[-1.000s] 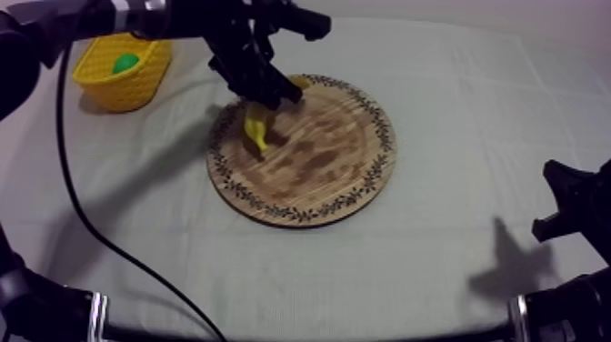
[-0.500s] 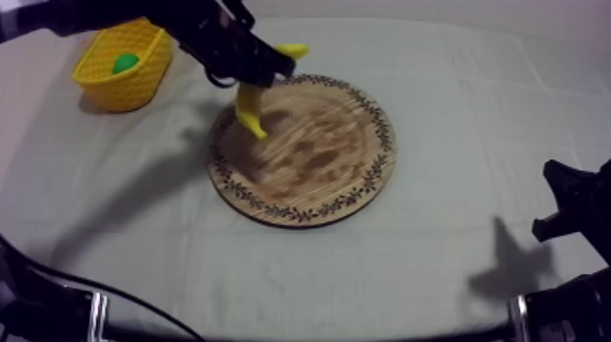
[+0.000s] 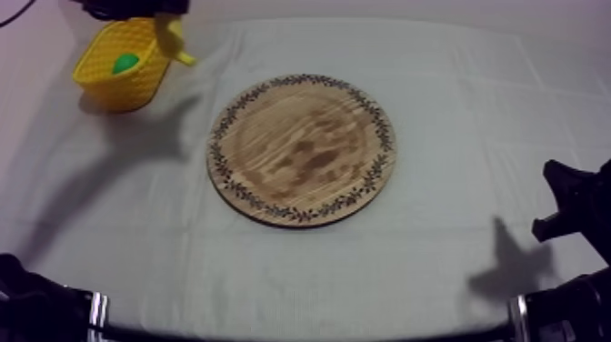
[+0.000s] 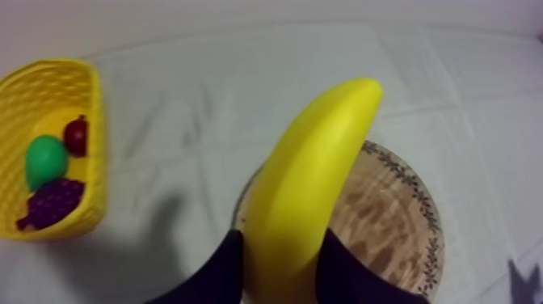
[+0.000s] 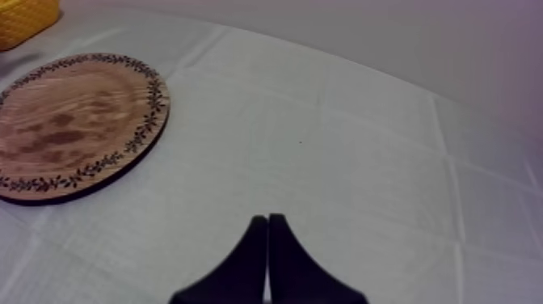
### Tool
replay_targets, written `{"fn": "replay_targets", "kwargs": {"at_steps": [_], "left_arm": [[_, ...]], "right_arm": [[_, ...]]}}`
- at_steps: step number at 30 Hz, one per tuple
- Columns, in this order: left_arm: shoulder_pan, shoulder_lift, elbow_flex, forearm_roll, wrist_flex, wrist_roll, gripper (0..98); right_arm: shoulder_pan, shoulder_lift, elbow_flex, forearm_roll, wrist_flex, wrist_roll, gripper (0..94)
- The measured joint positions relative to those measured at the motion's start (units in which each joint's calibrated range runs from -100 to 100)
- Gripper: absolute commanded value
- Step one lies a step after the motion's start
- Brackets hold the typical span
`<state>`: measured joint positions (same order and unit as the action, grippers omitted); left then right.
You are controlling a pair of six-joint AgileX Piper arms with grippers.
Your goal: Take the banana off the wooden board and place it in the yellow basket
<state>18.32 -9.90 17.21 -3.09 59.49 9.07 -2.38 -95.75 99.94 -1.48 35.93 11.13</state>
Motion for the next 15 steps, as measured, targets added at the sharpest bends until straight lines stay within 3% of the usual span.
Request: {"fn": "replay_targets", "kwargs": {"at_steps": [8,15], "left_arm": [[-8.3,2.1,-1.8,0.48,3.1,-2.6,19.3],[-13.2,12.8,-13.6,0.63,6.0,-4.5,19.0]], "right_arm": [[0.0,0.0,0.0,0.0,0.0,0.0,0.3],[0.0,0.0,0.0,0.0,0.0,0.0,0.3]]}}
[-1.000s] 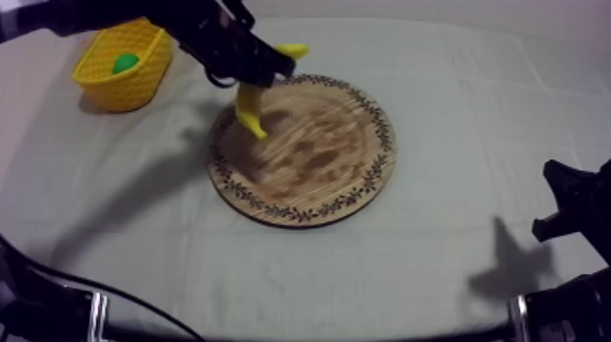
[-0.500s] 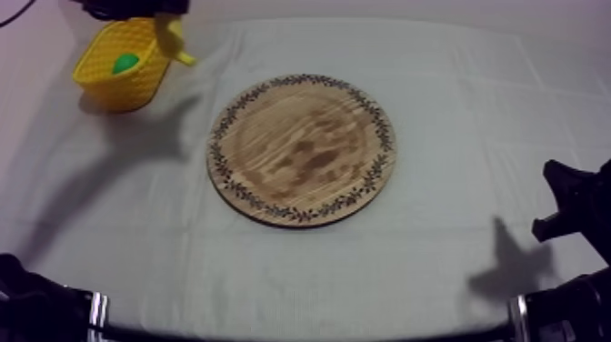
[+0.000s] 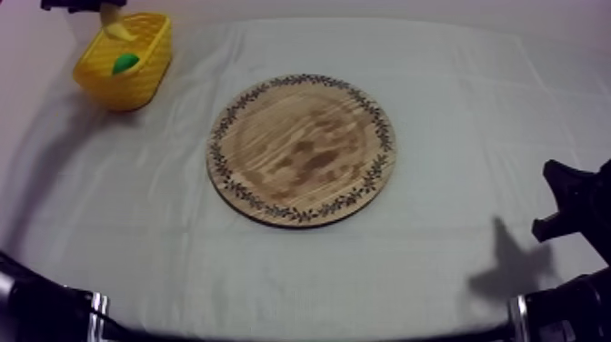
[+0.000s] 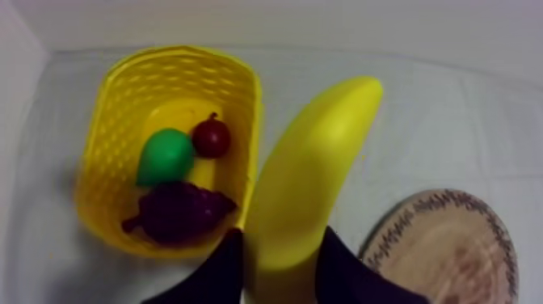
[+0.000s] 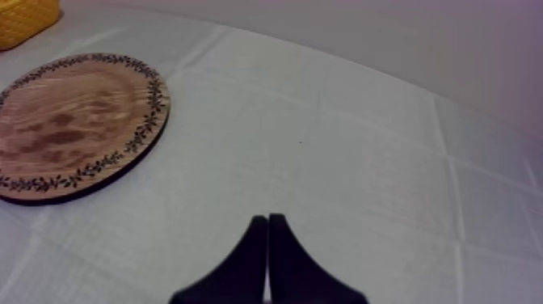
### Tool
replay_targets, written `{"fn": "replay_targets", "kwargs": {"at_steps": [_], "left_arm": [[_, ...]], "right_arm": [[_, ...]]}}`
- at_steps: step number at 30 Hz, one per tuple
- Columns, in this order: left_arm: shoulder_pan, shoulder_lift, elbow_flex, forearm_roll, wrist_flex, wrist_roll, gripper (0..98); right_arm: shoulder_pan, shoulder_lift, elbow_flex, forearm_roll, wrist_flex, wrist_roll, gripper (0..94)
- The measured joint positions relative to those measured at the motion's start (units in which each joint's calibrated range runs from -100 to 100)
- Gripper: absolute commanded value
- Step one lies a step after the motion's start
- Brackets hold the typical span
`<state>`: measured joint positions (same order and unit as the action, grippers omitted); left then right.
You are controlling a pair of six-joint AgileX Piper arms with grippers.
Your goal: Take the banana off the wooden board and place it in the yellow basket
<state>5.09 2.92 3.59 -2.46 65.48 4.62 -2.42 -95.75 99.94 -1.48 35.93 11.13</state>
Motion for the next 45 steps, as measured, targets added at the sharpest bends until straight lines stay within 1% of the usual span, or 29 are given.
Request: {"fn": "replay_targets", "kwargs": {"at_steps": [6,11,14,16,17,20,22,24,26,28,30,32,35,37,42,45], "left_arm": [[-2.6,12.0,-13.9,0.64,0.2,-0.7,18.9],[-4.1,20.0,-21.7,1.35,-2.0,-0.9,18.9],[-5.5,23.3,-22.3,2.46,-3.4,-1.5,18.5],[-6.4,24.7,-20.8,2.77,-3.8,-2.0,18.3],[-6.8,25.2,-20.2,2.46,-4.0,-2.2,18.3],[-7.5,26.0,-18.1,2.46,-5.1,-2.7,18.2],[-7.6,26.3,-16.7,2.46,-5.9,-2.9,20.1],[-7.7,26.8,-15.5,2.46,-6.6,-3.0,29.6],[-7.7,26.8,-14.3,2.46,-7.9,-3.3,46.9],[-7.7,26.5,-13.1,2.46,-9.2,-3.2,59.5],[-7.7,26.0,-11.5,2.46,-10.4,-2.9,66.3],[-7.7,25.2,-9.5,2.82,-12.3,-2.4,68.5],[-7.7,23.8,-7.2,2.88,-14.3,-2.2,66.8],[-7.6,22.8,-5.6,2.88,-15.2,-2.2,62.6],[-7.1,18.5,-0.2,2.46,-18.6,-2.3,41.9],[-6.8,14.4,5.0,2.46,-21.1,-2.2,32.4]], "right_arm": [[0.0,0.0,0.0,0.0,0.0,0.0,0.3],[0.0,0.0,0.0,0.0,0.0,0.0,0.3],[0.0,0.0,0.0,0.0,0.0,0.0,0.3],[0.0,0.0,0.0,0.0,0.0,0.0,0.3],[0.0,0.0,0.0,0.0,0.0,0.0,0.3],[0.0,0.0,0.0,0.0,0.0,0.0,0.3],[0.0,0.0,0.0,0.0,0.0,0.0,0.3],[0.0,0.0,0.0,0.0,0.0,0.0,0.3],[0.0,0.0,0.0,0.0,0.0,0.0,0.3],[0.0,0.0,0.0,0.0,0.0,0.0,0.3],[0.0,0.0,0.0,0.0,0.0,0.0,0.3],[0.0,0.0,0.0,0.0,0.0,0.0,0.3],[0.0,0.0,0.0,0.0,0.0,0.0,0.3],[0.0,0.0,0.0,0.0,0.1,0.0,0.3],[0.0,0.0,0.0,0.0,0.1,0.0,0.3],[0.0,0.0,0.0,0.0,0.1,0.0,0.3]]}}
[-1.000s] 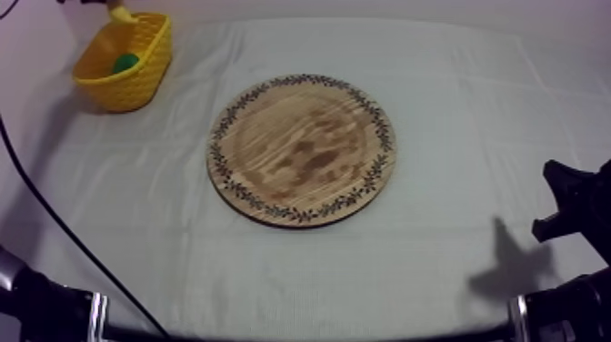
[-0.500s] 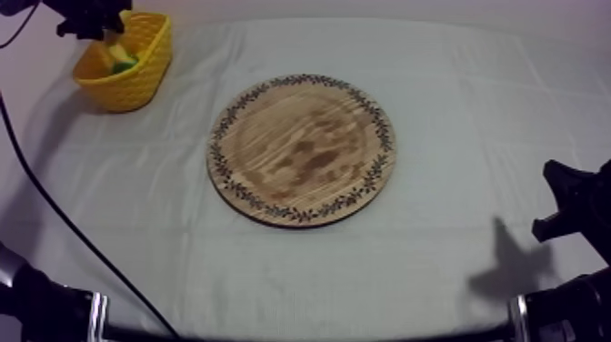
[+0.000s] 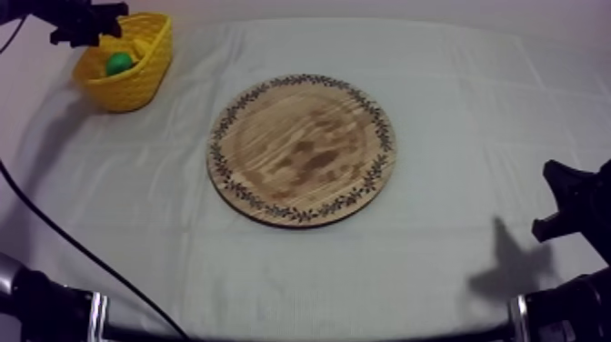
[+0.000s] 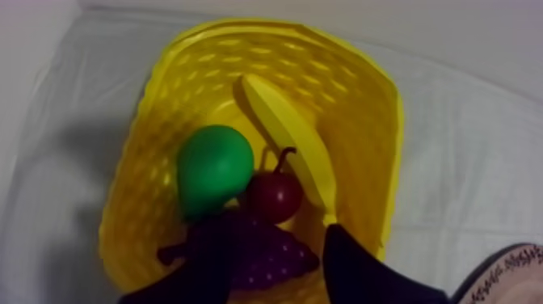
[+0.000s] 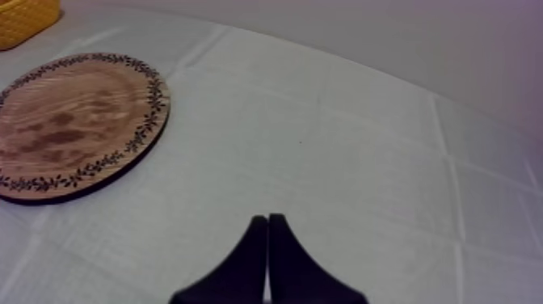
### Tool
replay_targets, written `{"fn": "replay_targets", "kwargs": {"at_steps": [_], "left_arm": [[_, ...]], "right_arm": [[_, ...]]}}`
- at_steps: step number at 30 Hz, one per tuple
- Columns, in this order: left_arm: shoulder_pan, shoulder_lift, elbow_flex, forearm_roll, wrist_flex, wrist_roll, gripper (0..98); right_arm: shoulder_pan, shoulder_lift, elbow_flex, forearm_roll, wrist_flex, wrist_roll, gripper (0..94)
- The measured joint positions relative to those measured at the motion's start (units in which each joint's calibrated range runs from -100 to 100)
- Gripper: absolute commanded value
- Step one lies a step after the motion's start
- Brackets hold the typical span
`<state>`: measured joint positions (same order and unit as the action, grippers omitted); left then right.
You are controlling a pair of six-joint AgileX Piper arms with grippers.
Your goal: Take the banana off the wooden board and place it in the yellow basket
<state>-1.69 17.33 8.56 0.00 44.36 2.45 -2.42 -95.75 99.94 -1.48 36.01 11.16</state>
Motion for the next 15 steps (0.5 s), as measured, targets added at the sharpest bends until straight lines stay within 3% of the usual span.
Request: {"fn": "replay_targets", "kwargs": {"at_steps": [10,15], "left_arm": [[1.0,-15.5,21.2,0.41,-7.3,-0.3,6.9],[1.1,-23.9,30.8,0.41,-10.8,-0.8,1.2]], "right_arm": [[0.0,0.0,0.0,0.0,0.0,0.0,0.3],[0.0,0.0,0.0,0.0,0.0,0.0,0.3]]}}
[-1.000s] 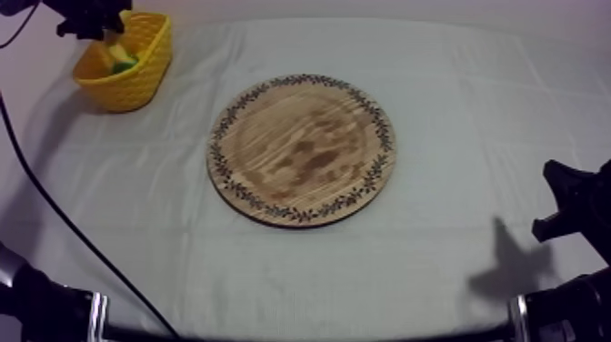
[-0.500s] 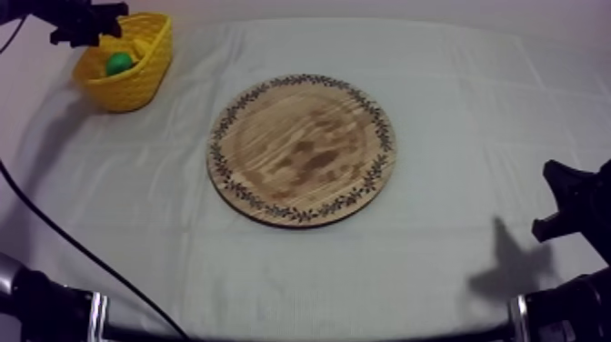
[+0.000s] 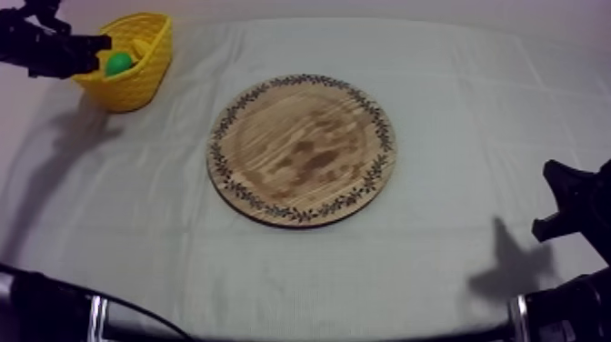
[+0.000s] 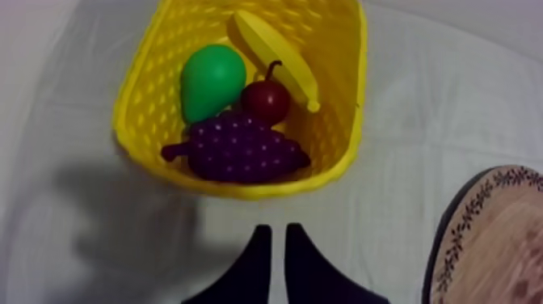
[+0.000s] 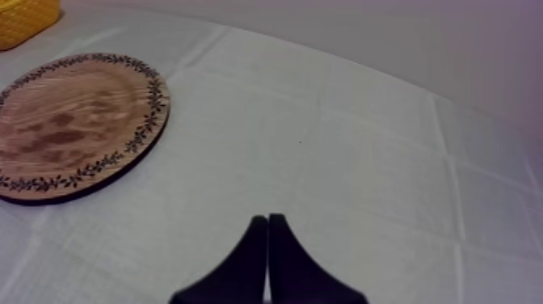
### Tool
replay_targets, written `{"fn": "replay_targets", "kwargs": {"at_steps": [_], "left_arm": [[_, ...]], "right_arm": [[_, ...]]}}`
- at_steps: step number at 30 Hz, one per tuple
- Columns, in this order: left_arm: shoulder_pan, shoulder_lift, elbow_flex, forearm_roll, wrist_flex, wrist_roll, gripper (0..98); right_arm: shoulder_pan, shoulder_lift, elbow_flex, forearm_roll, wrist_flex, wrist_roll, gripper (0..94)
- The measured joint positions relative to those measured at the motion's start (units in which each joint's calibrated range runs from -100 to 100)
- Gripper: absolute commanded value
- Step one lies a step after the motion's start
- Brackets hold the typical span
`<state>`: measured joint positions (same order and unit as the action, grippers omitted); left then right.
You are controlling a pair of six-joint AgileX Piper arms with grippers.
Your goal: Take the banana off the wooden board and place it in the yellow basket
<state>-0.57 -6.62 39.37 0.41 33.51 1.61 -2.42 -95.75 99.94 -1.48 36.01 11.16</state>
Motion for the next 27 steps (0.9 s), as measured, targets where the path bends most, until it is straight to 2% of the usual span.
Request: {"fn": "replay_targets", "kwargs": {"at_steps": [8,16,20,27], "left_arm": [[0.4,-16.4,18.8,-0.41,-11.8,1.1,0.1],[-2.3,-32.7,36.6,-0.41,-21.3,1.9,0.0],[-3.3,-40.3,43.6,-0.41,-23.9,2.3,0.0],[-4.4,-52.1,52.2,-0.41,-24.0,2.8,0.0]], "right_arm": [[0.0,0.0,0.0,0.0,0.0,0.0,0.3],[0.0,0.0,0.0,0.0,-0.1,0.0,0.3],[0.0,0.0,0.0,0.0,-0.1,0.0,0.3],[0.0,0.0,0.0,0.0,-0.2,0.0,0.3]]}}
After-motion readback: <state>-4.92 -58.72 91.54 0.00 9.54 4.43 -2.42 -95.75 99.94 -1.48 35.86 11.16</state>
